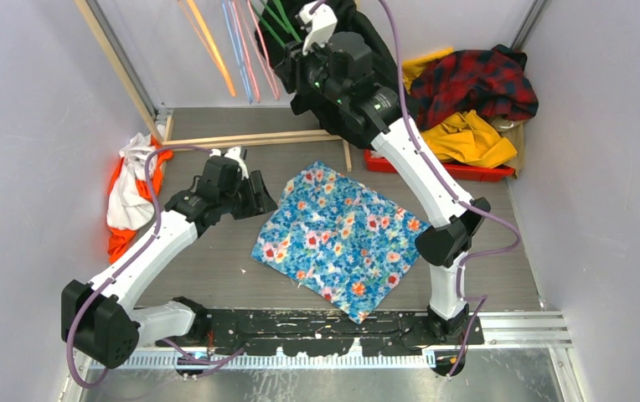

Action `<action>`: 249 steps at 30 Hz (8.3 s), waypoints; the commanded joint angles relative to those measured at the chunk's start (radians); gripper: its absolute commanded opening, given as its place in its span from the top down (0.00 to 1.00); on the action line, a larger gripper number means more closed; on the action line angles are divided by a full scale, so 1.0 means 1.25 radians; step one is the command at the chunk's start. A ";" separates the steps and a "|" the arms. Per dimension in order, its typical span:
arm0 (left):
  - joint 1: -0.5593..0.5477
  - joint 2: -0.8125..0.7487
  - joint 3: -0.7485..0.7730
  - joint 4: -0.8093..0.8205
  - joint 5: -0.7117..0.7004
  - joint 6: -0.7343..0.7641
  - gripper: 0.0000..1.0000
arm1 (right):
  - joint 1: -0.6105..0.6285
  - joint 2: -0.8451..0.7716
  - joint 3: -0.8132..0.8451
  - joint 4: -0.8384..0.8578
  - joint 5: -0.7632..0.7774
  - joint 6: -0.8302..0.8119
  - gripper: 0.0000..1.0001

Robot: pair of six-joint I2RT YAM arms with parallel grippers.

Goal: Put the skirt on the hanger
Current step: Pick up the hanger from the clothesline.

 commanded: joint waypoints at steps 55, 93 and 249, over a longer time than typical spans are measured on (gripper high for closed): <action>0.016 0.011 0.014 0.045 0.032 0.016 0.47 | -0.072 0.022 -0.018 0.082 -0.038 0.052 0.56; 0.047 0.002 0.015 0.035 0.046 0.024 0.48 | -0.077 0.120 0.090 0.118 -0.130 0.105 0.99; 0.120 -0.014 -0.030 0.063 0.129 0.037 0.53 | -0.061 0.110 -0.025 0.183 -0.142 0.071 0.56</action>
